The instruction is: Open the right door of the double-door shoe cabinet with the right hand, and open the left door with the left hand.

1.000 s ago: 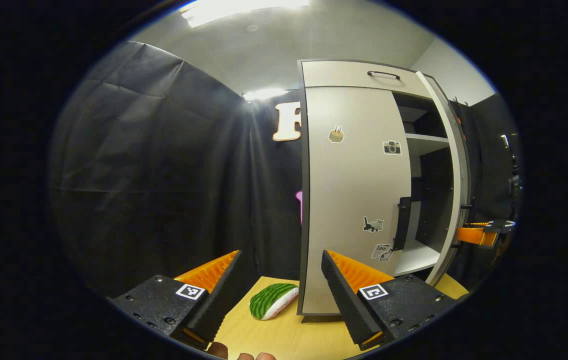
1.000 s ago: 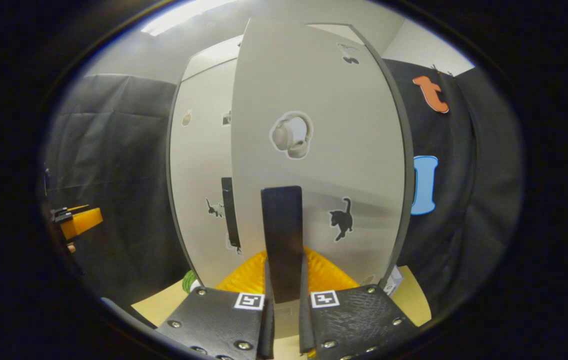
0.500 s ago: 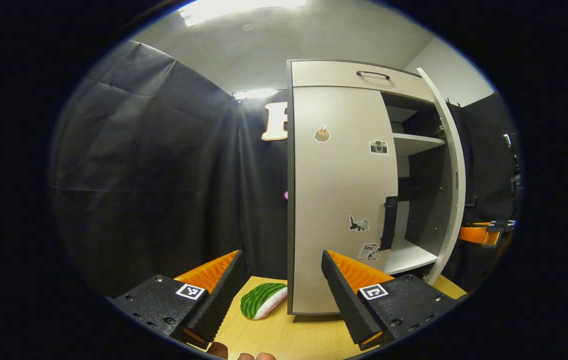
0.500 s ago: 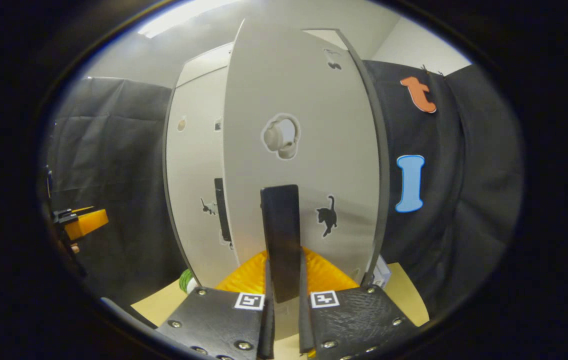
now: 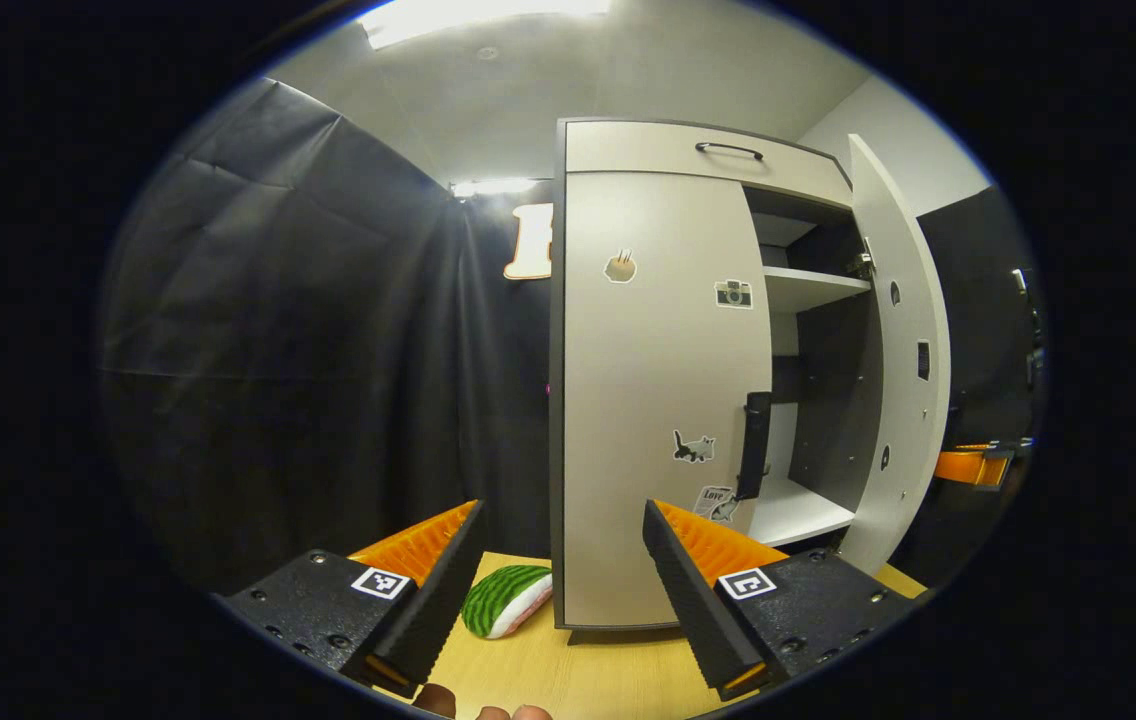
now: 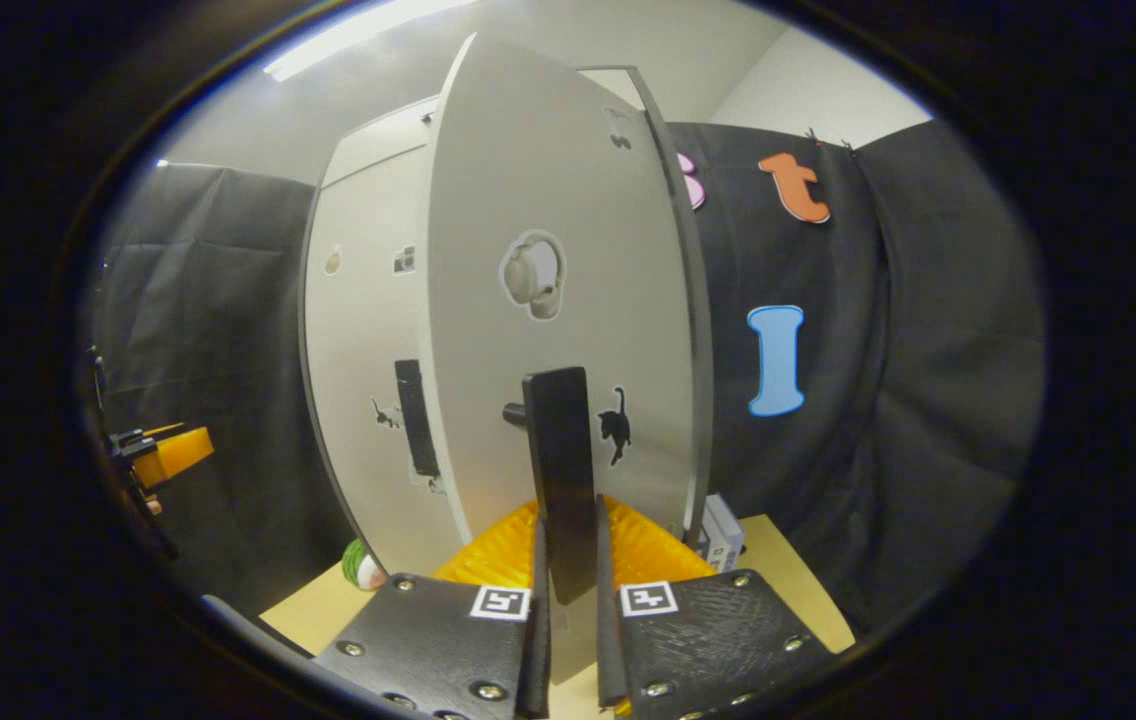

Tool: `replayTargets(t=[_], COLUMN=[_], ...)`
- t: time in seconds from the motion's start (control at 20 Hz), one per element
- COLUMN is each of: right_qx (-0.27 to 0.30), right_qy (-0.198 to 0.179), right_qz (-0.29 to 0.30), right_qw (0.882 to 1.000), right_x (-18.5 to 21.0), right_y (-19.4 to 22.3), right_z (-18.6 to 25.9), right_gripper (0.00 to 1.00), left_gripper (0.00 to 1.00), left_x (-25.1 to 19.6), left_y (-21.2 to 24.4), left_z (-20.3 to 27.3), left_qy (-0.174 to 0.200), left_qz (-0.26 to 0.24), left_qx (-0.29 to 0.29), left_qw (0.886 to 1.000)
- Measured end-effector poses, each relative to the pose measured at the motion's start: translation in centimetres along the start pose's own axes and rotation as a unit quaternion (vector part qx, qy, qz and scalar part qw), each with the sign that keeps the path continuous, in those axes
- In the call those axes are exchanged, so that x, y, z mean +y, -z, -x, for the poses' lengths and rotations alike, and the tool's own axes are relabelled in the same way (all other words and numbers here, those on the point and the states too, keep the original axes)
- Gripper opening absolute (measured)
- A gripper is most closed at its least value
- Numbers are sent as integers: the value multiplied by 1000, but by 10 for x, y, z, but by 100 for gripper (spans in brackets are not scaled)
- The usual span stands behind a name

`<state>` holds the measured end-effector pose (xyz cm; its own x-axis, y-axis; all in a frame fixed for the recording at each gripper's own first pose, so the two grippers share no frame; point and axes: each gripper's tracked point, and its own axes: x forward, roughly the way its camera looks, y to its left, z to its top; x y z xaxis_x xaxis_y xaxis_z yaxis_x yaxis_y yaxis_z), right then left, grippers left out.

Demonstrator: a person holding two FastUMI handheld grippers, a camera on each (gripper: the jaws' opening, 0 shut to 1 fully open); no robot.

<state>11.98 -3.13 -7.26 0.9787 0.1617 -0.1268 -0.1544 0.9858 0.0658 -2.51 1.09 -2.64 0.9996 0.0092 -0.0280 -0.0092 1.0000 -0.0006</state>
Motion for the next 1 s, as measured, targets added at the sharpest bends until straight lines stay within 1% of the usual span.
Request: replayTargets(t=[0.05, 0.1, 0.3, 0.45, 0.55, 0.75, 0.8, 0.85, 1.0], right_qx=[-1, 0, -2, -2, -3, -6, -10, -11, -13], right_qy=[6, 11, 37, 58, 61, 93, 96, 93, 81], right_qz=[0, -5, -33, -36, -39, -8, -8, -11, -27], right_qw=[1000, 1000, 999, 998, 997, 996, 995, 996, 996], right_x=[-3, -6, -15, -26, -27, -46, -51, -51, -47], right_y=[0, 0, 0, 1, -1, -2, -3, -4, -4], right_z=[1, 2, 7, 10, 9, 12, 13, 15, 13], right_gripper=[19, 18, 18, 18, 18, 17, 13, 12, 12], left_gripper=[96, 96, 96, 96, 96, 96, 96, 96, 96], left_x=[-3, -7, -21, -34, -43, -55, -56, -56, -62], left_y=[0, 1, 2, 1, 1, 3, 3, 3, 5], left_z=[0, 0, 0, -2, -3, -4, -5, -7, -12], left_qy=[4, 8, 23, 36, 45, 53, 53, 52, 54], left_qz=[1, 3, 5, 4, 6, 7, 6, 6, 9], left_qx=[0, 1, 4, 3, 3, 4, 4, 3, 7], left_qw=[1000, 1000, 1000, 999, 999, 999, 999, 999, 998])
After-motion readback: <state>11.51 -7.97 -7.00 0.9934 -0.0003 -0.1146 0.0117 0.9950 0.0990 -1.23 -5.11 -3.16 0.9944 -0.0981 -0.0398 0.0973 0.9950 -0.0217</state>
